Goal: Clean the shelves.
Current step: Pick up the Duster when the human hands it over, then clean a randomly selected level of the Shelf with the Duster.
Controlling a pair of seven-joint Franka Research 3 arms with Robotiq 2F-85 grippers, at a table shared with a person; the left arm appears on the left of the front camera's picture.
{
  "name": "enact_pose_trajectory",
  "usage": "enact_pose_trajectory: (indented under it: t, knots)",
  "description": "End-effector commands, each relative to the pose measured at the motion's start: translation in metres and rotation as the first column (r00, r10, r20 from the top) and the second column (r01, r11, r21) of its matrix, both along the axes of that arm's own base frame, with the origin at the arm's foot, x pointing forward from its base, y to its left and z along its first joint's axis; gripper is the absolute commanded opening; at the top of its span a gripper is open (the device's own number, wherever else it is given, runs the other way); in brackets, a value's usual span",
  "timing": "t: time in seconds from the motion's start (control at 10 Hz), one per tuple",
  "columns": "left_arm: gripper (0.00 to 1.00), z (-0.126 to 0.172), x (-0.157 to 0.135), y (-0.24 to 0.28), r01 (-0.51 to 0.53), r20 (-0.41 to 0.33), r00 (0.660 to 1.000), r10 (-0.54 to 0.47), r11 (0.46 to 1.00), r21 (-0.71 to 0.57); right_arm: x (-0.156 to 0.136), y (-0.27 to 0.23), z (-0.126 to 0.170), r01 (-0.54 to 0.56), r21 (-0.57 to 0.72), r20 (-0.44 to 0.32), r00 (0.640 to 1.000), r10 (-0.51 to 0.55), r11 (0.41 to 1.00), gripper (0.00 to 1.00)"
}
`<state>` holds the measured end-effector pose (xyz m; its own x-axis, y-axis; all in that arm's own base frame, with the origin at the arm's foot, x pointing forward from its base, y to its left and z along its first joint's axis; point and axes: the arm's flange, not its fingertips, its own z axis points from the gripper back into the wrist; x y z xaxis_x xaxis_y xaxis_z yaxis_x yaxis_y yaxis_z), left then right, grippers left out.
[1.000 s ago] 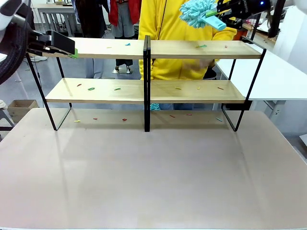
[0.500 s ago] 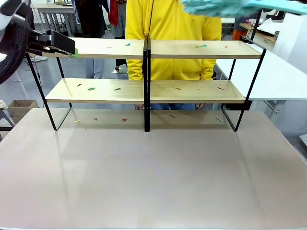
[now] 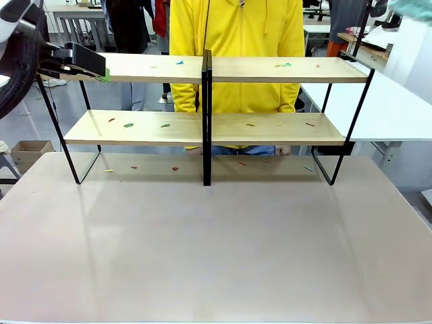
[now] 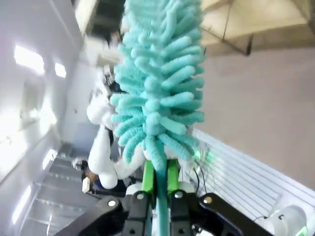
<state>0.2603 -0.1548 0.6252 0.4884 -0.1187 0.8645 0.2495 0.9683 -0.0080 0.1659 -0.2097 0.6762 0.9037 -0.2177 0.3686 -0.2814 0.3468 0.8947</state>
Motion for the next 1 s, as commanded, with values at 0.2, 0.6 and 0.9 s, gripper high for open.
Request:
enact_pose_trajectory:
  t: [0.2,0.6,0.9]
  knots:
    - [1.0,0.0,0.0,0.001,-0.009,0.001,1.0,0.009,1.0,0.001,-0.017,-0.022,-0.01,0.068,0.025,0.022,0.997,-0.069,0.997,0.0]
    - [1.0,0.0,0.0,0.001,-0.009,0.001,1.0,0.009,1.0,0.001,-0.017,-0.022,-0.01,0.068,0.025,0.022,0.997,-0.069,0.997,0.0]
    - [1.0,0.0,0.0,0.001,-0.009,0.001,1.0,0.009,1.0,0.001,-0.017,-0.022,-0.01,0.068,0.025,0.022,0.997,-0.069,0.997,0.0]
